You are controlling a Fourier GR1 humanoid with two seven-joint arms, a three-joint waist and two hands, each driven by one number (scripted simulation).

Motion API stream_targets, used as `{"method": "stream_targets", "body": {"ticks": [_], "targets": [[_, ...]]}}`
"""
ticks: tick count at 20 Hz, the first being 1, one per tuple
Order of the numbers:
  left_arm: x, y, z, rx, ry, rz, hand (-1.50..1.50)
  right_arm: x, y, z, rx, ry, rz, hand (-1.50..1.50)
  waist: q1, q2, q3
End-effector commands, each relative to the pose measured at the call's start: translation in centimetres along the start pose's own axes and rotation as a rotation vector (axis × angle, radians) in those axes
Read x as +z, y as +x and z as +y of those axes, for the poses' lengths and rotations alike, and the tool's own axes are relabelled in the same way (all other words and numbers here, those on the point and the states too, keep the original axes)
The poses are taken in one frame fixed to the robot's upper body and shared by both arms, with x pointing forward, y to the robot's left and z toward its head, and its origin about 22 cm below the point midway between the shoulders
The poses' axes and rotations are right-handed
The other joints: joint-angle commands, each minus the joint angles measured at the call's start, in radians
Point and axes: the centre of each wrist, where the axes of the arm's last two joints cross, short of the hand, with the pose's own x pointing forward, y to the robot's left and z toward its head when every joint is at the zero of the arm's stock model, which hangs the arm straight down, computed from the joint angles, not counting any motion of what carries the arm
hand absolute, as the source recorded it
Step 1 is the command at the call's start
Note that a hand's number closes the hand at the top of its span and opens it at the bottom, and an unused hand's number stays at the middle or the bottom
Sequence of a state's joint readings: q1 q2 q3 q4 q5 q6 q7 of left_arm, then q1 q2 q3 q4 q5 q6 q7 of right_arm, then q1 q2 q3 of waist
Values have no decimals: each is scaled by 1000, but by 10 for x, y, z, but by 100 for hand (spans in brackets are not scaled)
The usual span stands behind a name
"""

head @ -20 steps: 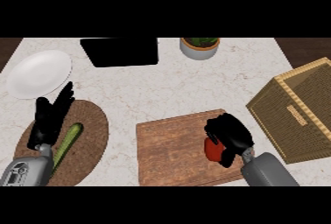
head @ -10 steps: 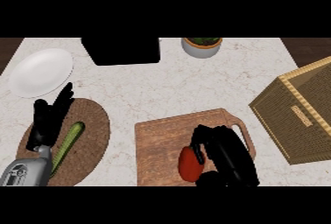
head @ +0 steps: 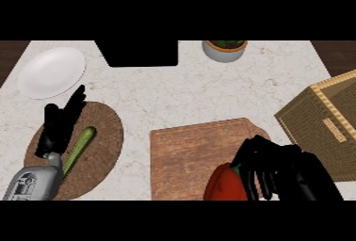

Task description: Pick the bell pepper from the cutting board and place it in the basket

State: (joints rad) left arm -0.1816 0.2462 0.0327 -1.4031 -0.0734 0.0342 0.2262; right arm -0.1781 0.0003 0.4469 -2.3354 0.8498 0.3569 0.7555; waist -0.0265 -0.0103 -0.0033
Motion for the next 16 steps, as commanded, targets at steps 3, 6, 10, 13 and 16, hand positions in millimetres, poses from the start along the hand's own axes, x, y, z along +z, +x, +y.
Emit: {"method": "stream_targets", "body": {"ticks": [3,6,10,13,16], "targets": [[2,-5,-11,-18,-18,1,0,20,24,-59,-40,-126,-21,150,16,6,1],[-7,7,12,-3,-11,-6,0,2,34,-73,-29,-189,20,150,16,4,1],[-5,7,-12,3,-17,-17,0,-37,40,-91,216,-207,124,150,12,3,1],[-2,3,7,-16,-5,4,0,-56,24,-112,359,-238,211,150,11,3,1],[7,-4,-5,-3,-18,-5,0,-67,3,-135,455,-201,272,150,14,4,3]]}}
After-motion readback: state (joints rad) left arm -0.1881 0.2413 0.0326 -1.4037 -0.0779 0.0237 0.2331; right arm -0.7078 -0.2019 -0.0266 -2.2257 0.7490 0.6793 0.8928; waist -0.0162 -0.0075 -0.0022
